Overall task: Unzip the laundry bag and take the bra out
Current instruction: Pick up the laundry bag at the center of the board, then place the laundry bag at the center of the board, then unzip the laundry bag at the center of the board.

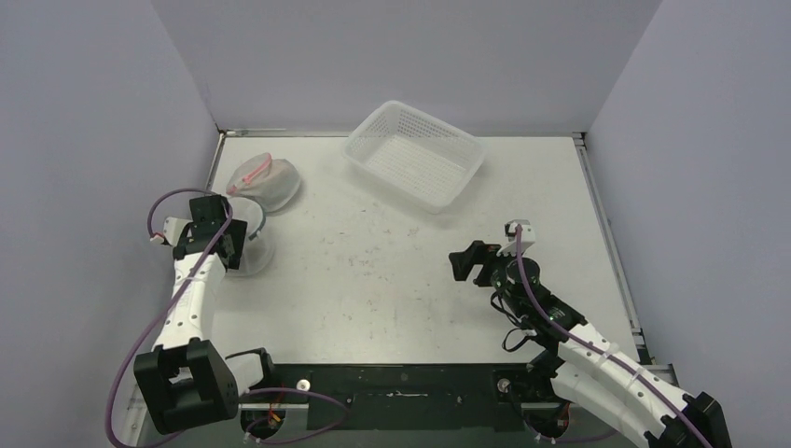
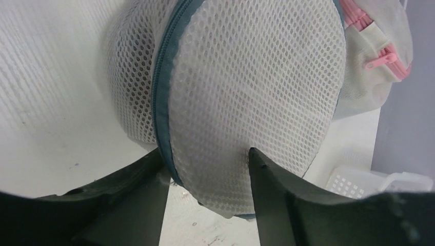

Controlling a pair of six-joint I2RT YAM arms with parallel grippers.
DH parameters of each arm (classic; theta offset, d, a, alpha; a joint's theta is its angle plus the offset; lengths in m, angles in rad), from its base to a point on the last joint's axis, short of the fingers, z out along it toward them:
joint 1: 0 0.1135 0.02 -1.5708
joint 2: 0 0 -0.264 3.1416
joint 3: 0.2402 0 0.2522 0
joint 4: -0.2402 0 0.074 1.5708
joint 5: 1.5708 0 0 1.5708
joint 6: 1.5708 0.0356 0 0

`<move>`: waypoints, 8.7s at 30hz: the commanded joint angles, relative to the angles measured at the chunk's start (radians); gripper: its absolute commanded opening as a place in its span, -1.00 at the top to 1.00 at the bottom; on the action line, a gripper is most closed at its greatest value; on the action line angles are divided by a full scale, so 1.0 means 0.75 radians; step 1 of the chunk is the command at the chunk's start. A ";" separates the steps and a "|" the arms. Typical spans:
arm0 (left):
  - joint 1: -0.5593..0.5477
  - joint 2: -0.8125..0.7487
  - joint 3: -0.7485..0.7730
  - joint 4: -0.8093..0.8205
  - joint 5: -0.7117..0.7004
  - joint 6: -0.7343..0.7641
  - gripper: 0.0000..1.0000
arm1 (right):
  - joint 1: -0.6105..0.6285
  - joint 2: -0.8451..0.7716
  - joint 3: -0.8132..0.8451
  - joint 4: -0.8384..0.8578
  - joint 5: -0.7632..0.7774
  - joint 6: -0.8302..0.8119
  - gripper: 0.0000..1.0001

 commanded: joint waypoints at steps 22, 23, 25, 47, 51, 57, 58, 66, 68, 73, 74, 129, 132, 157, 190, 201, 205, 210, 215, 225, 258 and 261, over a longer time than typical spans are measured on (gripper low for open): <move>-0.856 -0.316 0.145 0.425 0.643 0.529 1.00 | 0.006 -0.123 0.275 -0.350 0.186 0.004 -0.80; -0.878 -0.317 0.105 0.519 0.727 0.536 1.00 | 0.006 -0.111 0.286 -0.358 0.191 0.023 -0.80; -0.904 -0.335 -0.011 0.729 0.853 0.510 1.00 | 0.006 -0.097 0.292 -0.360 0.194 0.060 -0.80; -1.044 -0.269 -0.645 1.545 0.845 0.318 1.00 | 0.007 -0.248 -0.056 0.086 -0.100 0.227 -0.80; -1.048 -0.273 -0.679 1.496 0.862 0.274 1.00 | 0.015 -0.097 -0.085 0.258 -0.274 0.291 -0.84; -1.051 -0.242 -0.621 1.283 0.821 0.286 0.97 | 0.061 0.109 -0.114 0.471 -0.318 0.422 -0.94; -1.051 -0.232 -0.613 1.268 0.822 0.279 0.97 | 0.087 0.151 -0.100 0.488 -0.297 0.423 -0.95; -1.052 -0.200 -0.549 1.221 0.869 0.242 0.96 | 0.358 0.440 -0.002 0.575 0.011 0.494 -0.86; -1.053 -0.198 -0.539 1.191 0.868 0.251 0.96 | 0.371 0.483 -0.022 0.652 0.039 0.546 -0.78; -1.052 -0.192 -0.535 1.146 0.862 0.257 0.93 | 0.388 0.506 -0.044 0.714 0.136 0.614 -0.57; -1.052 -0.189 -0.532 1.139 0.862 0.257 0.91 | 0.386 0.509 -0.043 0.717 0.145 0.623 -0.48; -1.055 -0.244 -0.615 1.113 0.883 0.094 0.90 | 0.417 0.334 -0.136 0.631 0.190 0.775 0.36; -1.055 -0.265 -0.595 1.077 0.875 0.094 1.00 | 0.428 0.284 -0.089 0.477 0.181 0.665 -0.43; -1.062 -0.292 -0.303 0.458 0.544 -0.255 1.00 | 0.579 -0.035 0.085 0.221 0.028 0.134 -0.88; -1.192 -0.286 -0.157 0.265 0.313 -0.342 1.00 | 0.618 0.757 -0.011 1.272 -0.124 0.259 -0.11; -1.191 -0.303 -0.171 0.271 0.322 -0.336 1.00 | 0.591 0.838 0.019 1.347 -0.156 0.259 -0.01; -1.192 -0.304 -0.174 0.269 0.321 -0.334 1.00 | 0.584 0.863 0.034 1.371 -0.156 0.256 0.04; -1.192 -0.306 -0.184 0.275 0.324 -0.334 1.00 | 0.580 0.887 0.051 1.386 -0.184 0.253 0.18; -1.192 -0.305 -0.183 0.277 0.318 -0.334 1.00 | 0.576 0.885 0.041 1.392 -0.194 0.256 0.32; -1.190 -0.302 -0.199 0.292 0.316 -0.332 1.00 | 0.558 0.853 0.011 1.340 -0.173 0.262 0.63; -1.197 -0.145 -0.229 0.701 0.673 -0.027 1.00 | 0.698 0.244 -0.050 0.436 0.365 0.005 0.89; -1.204 -0.081 -0.192 0.791 0.751 0.082 1.00 | 0.796 0.164 -0.016 0.308 0.457 -0.038 0.89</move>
